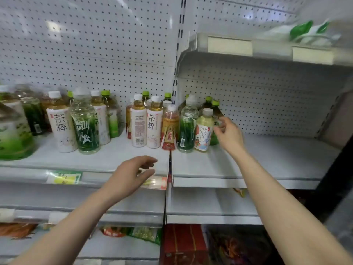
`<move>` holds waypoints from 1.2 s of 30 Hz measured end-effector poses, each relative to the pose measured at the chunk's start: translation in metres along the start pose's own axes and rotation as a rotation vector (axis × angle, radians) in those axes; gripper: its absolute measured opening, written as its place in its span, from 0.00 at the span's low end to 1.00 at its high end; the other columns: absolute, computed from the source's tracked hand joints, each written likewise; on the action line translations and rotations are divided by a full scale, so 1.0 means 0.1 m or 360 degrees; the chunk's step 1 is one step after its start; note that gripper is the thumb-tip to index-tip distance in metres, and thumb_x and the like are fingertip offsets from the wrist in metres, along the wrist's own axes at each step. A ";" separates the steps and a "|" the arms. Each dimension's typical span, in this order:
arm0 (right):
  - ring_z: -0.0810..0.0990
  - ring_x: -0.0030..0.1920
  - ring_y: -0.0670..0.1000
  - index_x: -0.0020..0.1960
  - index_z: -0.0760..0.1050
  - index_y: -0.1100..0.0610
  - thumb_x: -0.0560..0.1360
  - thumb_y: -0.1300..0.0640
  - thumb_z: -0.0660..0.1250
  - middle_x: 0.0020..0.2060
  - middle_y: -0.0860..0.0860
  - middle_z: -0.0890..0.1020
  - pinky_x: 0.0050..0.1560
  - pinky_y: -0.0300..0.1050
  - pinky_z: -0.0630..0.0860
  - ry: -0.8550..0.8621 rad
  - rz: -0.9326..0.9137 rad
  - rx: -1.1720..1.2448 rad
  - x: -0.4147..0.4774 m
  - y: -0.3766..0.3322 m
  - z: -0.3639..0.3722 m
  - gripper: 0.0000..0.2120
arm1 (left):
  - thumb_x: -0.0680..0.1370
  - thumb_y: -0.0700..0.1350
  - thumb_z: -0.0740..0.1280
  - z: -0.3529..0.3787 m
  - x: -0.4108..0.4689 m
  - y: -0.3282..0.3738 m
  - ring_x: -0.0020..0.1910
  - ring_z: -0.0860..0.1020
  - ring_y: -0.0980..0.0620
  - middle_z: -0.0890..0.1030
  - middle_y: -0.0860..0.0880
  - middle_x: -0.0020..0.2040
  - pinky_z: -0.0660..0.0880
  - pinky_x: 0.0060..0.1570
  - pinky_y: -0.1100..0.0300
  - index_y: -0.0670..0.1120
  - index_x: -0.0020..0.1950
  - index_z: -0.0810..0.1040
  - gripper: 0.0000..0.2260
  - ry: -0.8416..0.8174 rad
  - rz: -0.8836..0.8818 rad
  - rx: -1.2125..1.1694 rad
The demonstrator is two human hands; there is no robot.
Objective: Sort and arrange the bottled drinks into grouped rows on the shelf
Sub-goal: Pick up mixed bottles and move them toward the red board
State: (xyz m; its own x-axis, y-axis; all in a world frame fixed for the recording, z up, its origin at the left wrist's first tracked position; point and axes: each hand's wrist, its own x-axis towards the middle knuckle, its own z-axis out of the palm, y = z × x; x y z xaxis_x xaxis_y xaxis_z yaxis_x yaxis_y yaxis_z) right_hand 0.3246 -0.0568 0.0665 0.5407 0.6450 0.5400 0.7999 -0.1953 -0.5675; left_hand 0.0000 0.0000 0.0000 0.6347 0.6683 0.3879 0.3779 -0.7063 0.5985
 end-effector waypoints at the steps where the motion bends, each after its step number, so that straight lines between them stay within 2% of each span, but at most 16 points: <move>1: 0.81 0.55 0.55 0.68 0.72 0.56 0.80 0.50 0.65 0.56 0.53 0.81 0.55 0.52 0.77 0.0007 0.0050 -0.0003 0.11 0.02 0.04 0.20 | 0.78 0.46 0.69 0.06 0.14 0.02 0.53 0.80 0.59 0.83 0.55 0.54 0.78 0.55 0.59 0.53 0.62 0.78 0.13 0.0018 0.0000 0.0004; 4: 0.79 0.61 0.56 0.71 0.70 0.57 0.80 0.46 0.64 0.64 0.55 0.79 0.62 0.55 0.75 -0.0076 0.0144 -0.0022 0.41 0.01 0.12 0.24 | 0.78 0.46 0.69 0.19 0.45 0.15 0.52 0.80 0.57 0.83 0.53 0.55 0.78 0.56 0.55 0.54 0.61 0.78 0.12 0.0007 -0.0094 -0.0010; 5: 0.79 0.61 0.56 0.70 0.71 0.57 0.80 0.44 0.63 0.63 0.55 0.79 0.60 0.53 0.75 -0.0105 0.0119 -0.0020 0.51 0.04 0.19 0.24 | 0.78 0.46 0.69 0.25 0.54 0.16 0.52 0.80 0.57 0.82 0.54 0.55 0.78 0.56 0.54 0.56 0.61 0.78 0.12 0.0011 -0.0110 -0.0037; 8: 0.78 0.53 0.51 0.63 0.74 0.55 0.79 0.41 0.63 0.58 0.53 0.81 0.48 0.40 0.72 -0.0191 0.0038 -0.0017 0.72 0.09 0.35 0.21 | 0.78 0.47 0.69 0.40 0.71 0.16 0.52 0.80 0.58 0.82 0.55 0.55 0.79 0.56 0.55 0.60 0.59 0.76 0.12 0.0005 -0.0157 -0.0047; 12: 0.79 0.55 0.52 0.63 0.70 0.52 0.79 0.39 0.61 0.57 0.51 0.80 0.47 0.44 0.71 -0.0263 0.0104 0.0261 0.85 0.21 0.51 0.20 | 0.78 0.47 0.69 0.56 0.89 0.16 0.52 0.80 0.57 0.82 0.55 0.56 0.78 0.55 0.57 0.55 0.61 0.78 0.12 0.0060 -0.0178 -0.0040; 17: 0.79 0.45 0.48 0.55 0.67 0.46 0.79 0.37 0.58 0.48 0.45 0.79 0.38 0.41 0.70 -0.0185 -0.0114 0.0283 0.69 0.32 0.44 0.14 | 0.78 0.48 0.69 0.73 1.06 0.26 0.54 0.79 0.57 0.81 0.53 0.56 0.78 0.57 0.56 0.52 0.66 0.76 0.17 0.0136 -0.0153 -0.0131; 19: 0.79 0.44 0.42 0.55 0.66 0.44 0.79 0.36 0.56 0.44 0.40 0.77 0.39 0.41 0.73 -0.0197 -0.0185 0.0343 0.55 0.32 0.39 0.13 | 0.78 0.50 0.70 0.81 1.13 0.35 0.55 0.78 0.58 0.80 0.54 0.59 0.78 0.58 0.57 0.51 0.69 0.73 0.20 0.0127 -0.0173 -0.0223; 22: 0.76 0.43 0.32 0.56 0.69 0.46 0.81 0.41 0.58 0.44 0.36 0.77 0.39 0.32 0.70 -0.0285 -0.0318 0.0444 0.40 0.21 0.36 0.10 | 0.76 0.55 0.71 0.93 1.21 0.53 0.55 0.80 0.60 0.79 0.54 0.62 0.79 0.55 0.60 0.51 0.71 0.69 0.25 0.0028 -0.0172 -0.0469; 24: 0.77 0.43 0.33 0.56 0.71 0.48 0.81 0.43 0.59 0.45 0.37 0.79 0.40 0.32 0.71 -0.0356 -0.0378 0.0562 0.34 0.09 0.36 0.10 | 0.75 0.55 0.71 0.96 1.22 0.62 0.51 0.82 0.59 0.81 0.52 0.58 0.82 0.47 0.60 0.52 0.68 0.69 0.24 0.0029 -0.0179 -0.0652; 25: 0.78 0.43 0.32 0.56 0.71 0.49 0.81 0.44 0.60 0.45 0.38 0.79 0.39 0.30 0.72 -0.0388 -0.0395 0.0625 0.33 0.03 0.36 0.10 | 0.75 0.55 0.72 0.96 1.22 0.64 0.49 0.83 0.55 0.82 0.51 0.57 0.83 0.45 0.56 0.52 0.67 0.70 0.24 0.0060 -0.0205 -0.0725; 28: 0.79 0.46 0.32 0.58 0.74 0.51 0.80 0.44 0.63 0.47 0.40 0.82 0.42 0.26 0.73 -0.0525 -0.0391 0.0809 0.34 -0.10 0.43 0.12 | 0.73 0.54 0.73 0.90 1.18 0.64 0.49 0.84 0.44 0.83 0.47 0.55 0.82 0.46 0.44 0.50 0.65 0.71 0.24 0.0171 -0.0273 -0.0889; 29: 0.79 0.47 0.33 0.59 0.73 0.50 0.80 0.43 0.63 0.49 0.41 0.82 0.43 0.26 0.73 -0.0536 -0.0387 0.0841 0.34 -0.12 0.47 0.14 | 0.73 0.54 0.73 0.89 1.15 0.62 0.50 0.84 0.46 0.84 0.48 0.55 0.82 0.47 0.44 0.50 0.65 0.72 0.23 0.0231 -0.0277 -0.0897; 31: 0.78 0.48 0.33 0.60 0.71 0.49 0.79 0.39 0.61 0.51 0.40 0.79 0.44 0.25 0.71 -0.0332 -0.0380 0.0793 0.38 -0.12 0.54 0.16 | 0.73 0.54 0.74 0.85 1.07 0.56 0.50 0.83 0.54 0.84 0.52 0.55 0.82 0.49 0.50 0.52 0.65 0.72 0.23 0.0359 -0.0313 -0.0869; 33: 0.76 0.51 0.39 0.66 0.68 0.50 0.78 0.38 0.62 0.55 0.45 0.77 0.48 0.31 0.72 -0.0050 -0.0311 0.0657 0.48 -0.06 0.60 0.22 | 0.73 0.53 0.74 0.81 0.98 0.49 0.52 0.83 0.57 0.83 0.54 0.56 0.81 0.52 0.53 0.52 0.66 0.72 0.24 0.0433 -0.0381 -0.0876; 34: 0.76 0.55 0.45 0.69 0.65 0.51 0.78 0.38 0.63 0.59 0.49 0.76 0.52 0.38 0.75 -0.0035 -0.0262 0.0590 0.53 -0.03 0.64 0.26 | 0.73 0.53 0.74 0.77 0.94 0.44 0.53 0.82 0.56 0.83 0.53 0.56 0.81 0.54 0.52 0.52 0.67 0.71 0.24 0.0455 -0.0419 -0.0883; 36: 0.76 0.61 0.52 0.74 0.61 0.51 0.76 0.36 0.64 0.64 0.51 0.74 0.59 0.51 0.76 -0.0255 -0.0157 0.0525 0.60 0.00 0.74 0.33 | 0.72 0.55 0.75 0.70 0.84 0.37 0.53 0.83 0.55 0.84 0.53 0.56 0.80 0.56 0.49 0.52 0.66 0.72 0.25 0.0505 -0.0477 -0.0899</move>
State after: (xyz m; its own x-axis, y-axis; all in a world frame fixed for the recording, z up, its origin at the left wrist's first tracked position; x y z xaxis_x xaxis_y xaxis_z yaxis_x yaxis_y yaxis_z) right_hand 0.3383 0.0365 0.0531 0.3969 0.7612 0.5128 0.7051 0.1048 -0.7013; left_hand 0.1141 0.0137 0.0054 0.2992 0.9111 0.2836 0.0439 -0.3101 0.9497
